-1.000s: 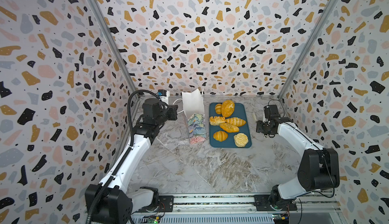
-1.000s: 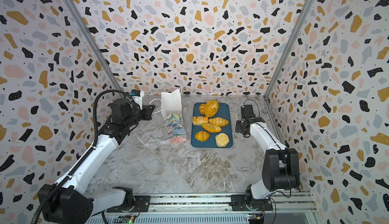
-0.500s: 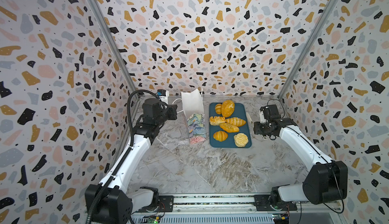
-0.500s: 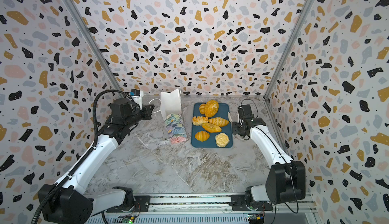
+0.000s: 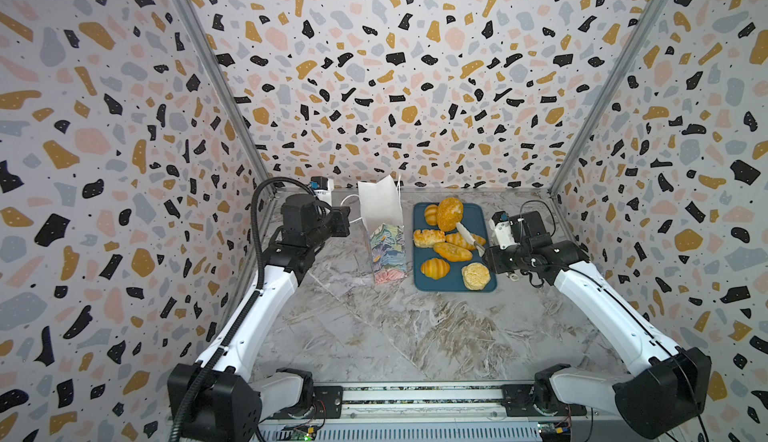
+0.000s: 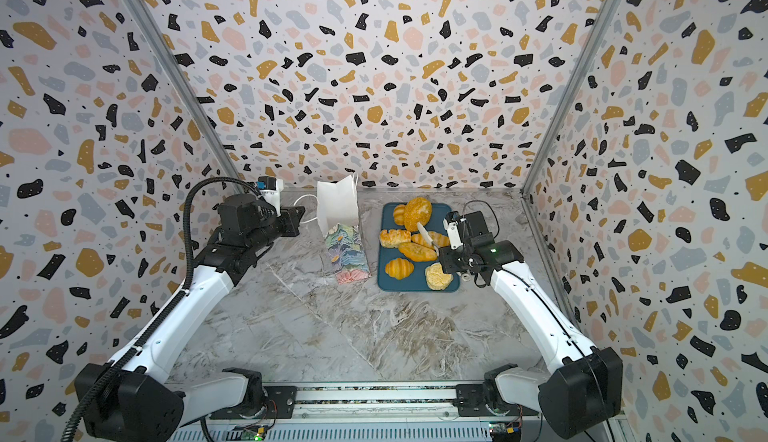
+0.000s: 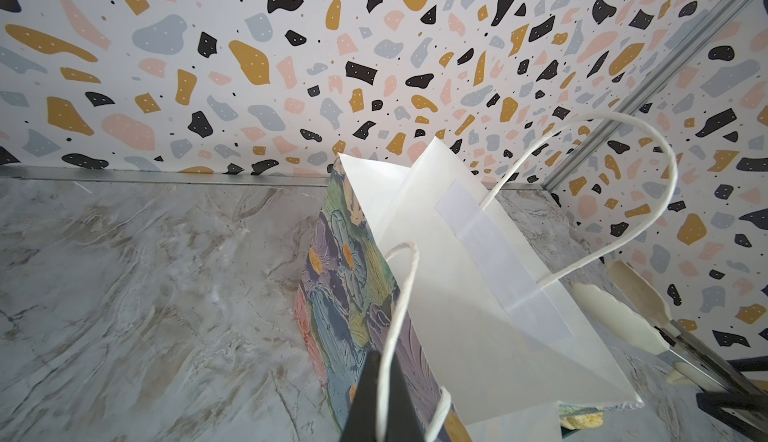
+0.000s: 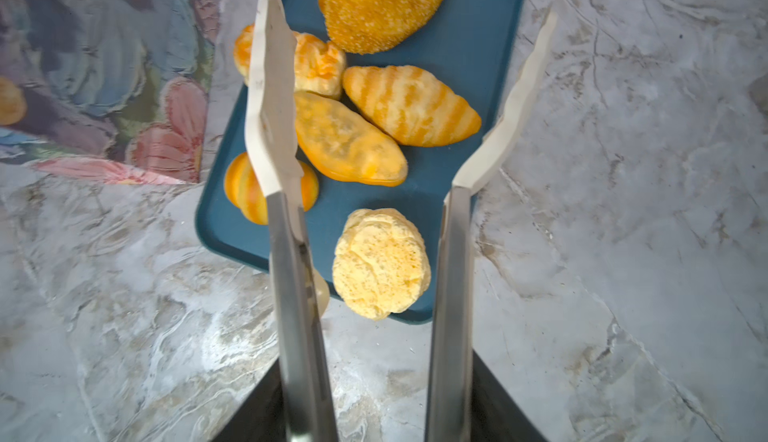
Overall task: Place the fake bread into the paper bag
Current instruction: 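Lift the tongs with the right gripper and swing them toward the tray, then position the open tongs around the round seeded bun with the right gripper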
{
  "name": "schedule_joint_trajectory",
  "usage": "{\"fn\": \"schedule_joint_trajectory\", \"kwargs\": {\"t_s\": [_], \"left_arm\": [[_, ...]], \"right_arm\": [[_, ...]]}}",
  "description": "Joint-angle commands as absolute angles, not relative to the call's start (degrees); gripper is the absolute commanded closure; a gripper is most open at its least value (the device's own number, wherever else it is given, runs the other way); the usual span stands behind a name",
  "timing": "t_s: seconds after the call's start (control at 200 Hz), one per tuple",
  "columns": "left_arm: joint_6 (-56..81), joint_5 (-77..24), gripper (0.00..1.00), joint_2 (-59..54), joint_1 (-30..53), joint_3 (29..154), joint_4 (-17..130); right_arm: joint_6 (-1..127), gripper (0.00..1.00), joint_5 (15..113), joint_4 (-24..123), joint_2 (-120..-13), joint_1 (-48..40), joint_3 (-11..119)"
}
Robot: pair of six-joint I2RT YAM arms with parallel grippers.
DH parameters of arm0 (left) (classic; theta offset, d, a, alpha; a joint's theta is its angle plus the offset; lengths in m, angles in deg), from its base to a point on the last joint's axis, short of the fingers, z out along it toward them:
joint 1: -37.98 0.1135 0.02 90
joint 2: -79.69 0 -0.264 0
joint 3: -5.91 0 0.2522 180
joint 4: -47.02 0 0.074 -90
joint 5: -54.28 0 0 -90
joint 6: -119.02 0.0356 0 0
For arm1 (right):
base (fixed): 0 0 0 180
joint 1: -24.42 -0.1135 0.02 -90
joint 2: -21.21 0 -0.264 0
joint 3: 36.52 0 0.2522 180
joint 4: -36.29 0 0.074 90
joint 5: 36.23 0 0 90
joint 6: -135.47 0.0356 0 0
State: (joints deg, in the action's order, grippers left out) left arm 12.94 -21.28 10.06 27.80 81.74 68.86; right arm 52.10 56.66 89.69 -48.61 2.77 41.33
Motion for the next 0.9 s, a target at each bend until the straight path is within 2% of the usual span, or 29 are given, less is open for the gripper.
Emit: {"fn": "schedule_joint_trajectory", "kwargs": {"t_s": [0.0,0.511,0.896], "left_arm": [[12.84,-21.72,1.00,10.96,27.96,81.28,67.82],[13.02,-22.20,1.00,10.17,27.96,81.47,68.26],[13.11,-22.19,1.00,10.23,27.96,81.54,68.43]], "right_arm": [[51.54,0.44,57.16,91.89,-45.88,1.75,42.01],[58.99,0.45,56.96,103.80,-44.34,1.66,41.26],[62.92,0.46,56.09,107.27,-43.70,1.57,38.45]]}}
